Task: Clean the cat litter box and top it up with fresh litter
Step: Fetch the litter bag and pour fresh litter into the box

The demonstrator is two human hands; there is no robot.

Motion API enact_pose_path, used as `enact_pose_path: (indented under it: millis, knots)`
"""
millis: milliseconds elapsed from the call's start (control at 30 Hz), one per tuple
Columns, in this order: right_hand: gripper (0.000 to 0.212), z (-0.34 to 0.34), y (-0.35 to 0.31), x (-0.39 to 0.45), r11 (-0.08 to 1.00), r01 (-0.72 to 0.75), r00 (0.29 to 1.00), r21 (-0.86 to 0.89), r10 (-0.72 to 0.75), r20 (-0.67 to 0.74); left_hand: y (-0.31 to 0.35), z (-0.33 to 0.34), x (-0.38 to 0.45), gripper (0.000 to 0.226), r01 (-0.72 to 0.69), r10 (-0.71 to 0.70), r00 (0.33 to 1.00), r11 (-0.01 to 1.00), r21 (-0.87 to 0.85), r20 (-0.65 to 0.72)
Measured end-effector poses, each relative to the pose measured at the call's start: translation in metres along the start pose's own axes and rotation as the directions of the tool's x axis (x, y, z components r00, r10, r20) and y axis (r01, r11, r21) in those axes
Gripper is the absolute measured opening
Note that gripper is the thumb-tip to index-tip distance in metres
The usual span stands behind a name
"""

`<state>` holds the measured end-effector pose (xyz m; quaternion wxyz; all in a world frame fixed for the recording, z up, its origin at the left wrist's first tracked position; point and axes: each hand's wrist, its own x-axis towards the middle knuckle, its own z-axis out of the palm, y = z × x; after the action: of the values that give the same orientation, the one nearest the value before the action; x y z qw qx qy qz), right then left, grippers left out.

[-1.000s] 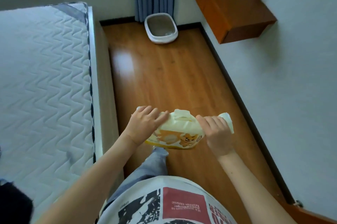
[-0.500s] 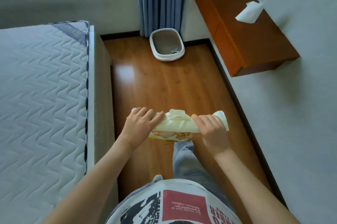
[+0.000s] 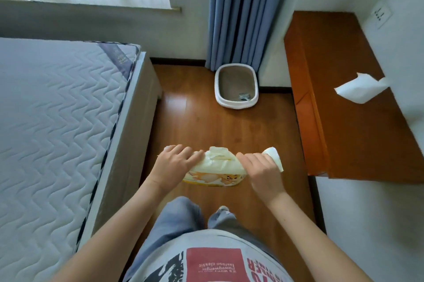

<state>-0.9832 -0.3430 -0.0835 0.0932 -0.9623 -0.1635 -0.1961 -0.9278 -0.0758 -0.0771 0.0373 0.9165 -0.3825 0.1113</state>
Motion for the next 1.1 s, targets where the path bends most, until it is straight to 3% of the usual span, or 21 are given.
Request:
enact_pose_path:
  millis: [100,267,567,733,1100]
  knots:
    - [0.017,0.011,0.030,0.035,1.000,0.014,1.000,-0.006,-0.014,-0.007,-0.019,0.011,0.037,0.038,0.020,-0.020,1.000,1.000,0.008,0.005]
    - [0.026,0.040,0.074,0.099,1.000,-0.005,1.000,-0.016,0.005,0.018,-0.062,0.036,0.102,0.053,0.038,-0.037,0.999,0.999,-0.019,0.023]
    - [0.030,0.095,0.130,0.223,0.997,-0.052,0.997,-0.060,0.055,0.059,-0.171,0.081,0.221,0.070,-0.032,0.042,0.995,0.993,-0.110,0.092]
    - [0.035,0.116,0.160,0.288,0.996,-0.092,0.992,-0.008,0.093,0.083,-0.221,0.106,0.279,0.056,-0.030,0.032,0.999,0.991,-0.133,0.010]
    - [0.027,0.226,0.266,0.386,0.992,-0.084,0.971,0.096,0.060,0.231,-0.284,0.203,0.378,0.063,0.118,-0.105,0.990,0.981,-0.156,0.092]
